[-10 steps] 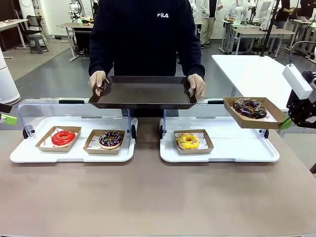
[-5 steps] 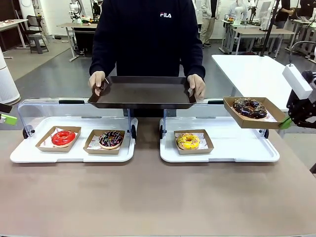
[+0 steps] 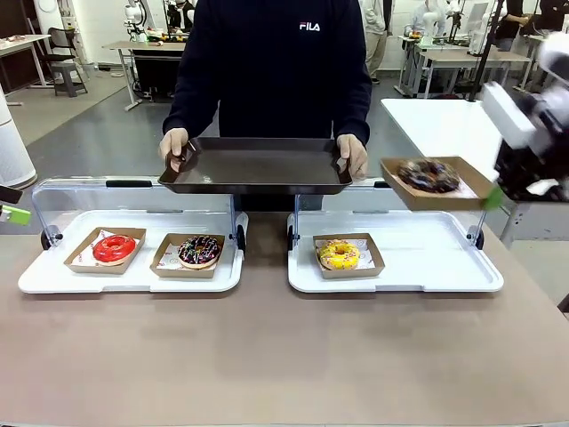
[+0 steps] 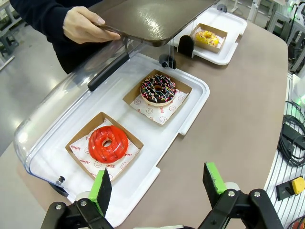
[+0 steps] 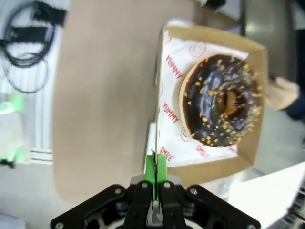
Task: Provide the desired donut to the person.
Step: Place the picked Paper togo box onto the Handle tray extended by the person.
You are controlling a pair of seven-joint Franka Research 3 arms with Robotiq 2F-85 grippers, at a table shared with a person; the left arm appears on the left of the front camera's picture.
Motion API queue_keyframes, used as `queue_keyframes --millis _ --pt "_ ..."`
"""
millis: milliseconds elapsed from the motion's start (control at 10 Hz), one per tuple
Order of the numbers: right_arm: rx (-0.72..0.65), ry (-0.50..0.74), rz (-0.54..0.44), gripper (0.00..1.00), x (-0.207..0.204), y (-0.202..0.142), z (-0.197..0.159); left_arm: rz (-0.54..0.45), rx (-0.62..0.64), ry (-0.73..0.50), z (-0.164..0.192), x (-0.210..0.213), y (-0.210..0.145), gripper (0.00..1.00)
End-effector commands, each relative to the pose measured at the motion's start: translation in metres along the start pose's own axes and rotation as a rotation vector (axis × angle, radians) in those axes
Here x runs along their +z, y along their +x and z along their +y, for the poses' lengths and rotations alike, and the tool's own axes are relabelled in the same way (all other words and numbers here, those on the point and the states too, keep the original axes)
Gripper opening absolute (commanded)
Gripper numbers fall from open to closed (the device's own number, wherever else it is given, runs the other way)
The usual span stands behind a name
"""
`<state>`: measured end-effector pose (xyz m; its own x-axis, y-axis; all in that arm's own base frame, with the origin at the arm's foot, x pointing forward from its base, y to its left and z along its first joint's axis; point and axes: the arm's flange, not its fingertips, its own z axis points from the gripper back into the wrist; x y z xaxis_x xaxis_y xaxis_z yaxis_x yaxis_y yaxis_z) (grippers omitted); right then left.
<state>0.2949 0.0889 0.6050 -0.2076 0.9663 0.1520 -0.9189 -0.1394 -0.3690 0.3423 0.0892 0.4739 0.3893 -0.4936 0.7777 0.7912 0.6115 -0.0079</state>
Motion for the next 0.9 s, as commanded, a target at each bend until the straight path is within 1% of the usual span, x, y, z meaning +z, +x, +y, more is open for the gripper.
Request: queue_keyframes --millis 0,100,200,300,400,500,600,700,800 --pt "-0.069 0.064 0.026 0.01 0.020 0.058 -0.069 -0.020 -0.008 -0.006 0.002 0.000 -0.002 1.00" --pt "-0.126 0.063 0.031 0.01 0.018 0.085 -0.096 -0.020 -0.008 -0.006 0.002 0.000 -0.002 1.00" --pt "-0.192 0.035 0.071 0.01 0.003 0.110 -0.123 -0.020 -0.008 -0.006 0.002 0.000 -0.002 1.00" --pt "-0.181 0.052 0.088 0.01 -0.016 0.125 -0.143 -0.020 -0.008 -0.006 0.002 0.000 -0.002 1.00" --pt "-0.189 0.040 0.076 0.01 -0.038 0.135 -0.160 -0.020 -0.008 -0.006 0.002 0.000 -0.002 1.00" --pt "-0.200 0.018 0.054 0.01 -0.058 0.141 -0.173 -0.020 -0.008 -0.006 0.002 0.000 -0.002 1.00" --pt "-0.209 -0.003 0.088 0.01 -0.080 0.147 -0.179 -0.020 -0.008 -0.006 0.002 0.000 -0.002 1.00" --pt "-0.195 -0.035 0.100 0.01 -0.096 0.150 -0.182 -0.020 -0.008 -0.006 0.002 0.000 -0.002 1.00" --pt "-0.158 -0.035 0.088 0.01 -0.113 0.152 -0.186 -0.020 -0.008 -0.006 0.002 0.000 -0.002 1.00"
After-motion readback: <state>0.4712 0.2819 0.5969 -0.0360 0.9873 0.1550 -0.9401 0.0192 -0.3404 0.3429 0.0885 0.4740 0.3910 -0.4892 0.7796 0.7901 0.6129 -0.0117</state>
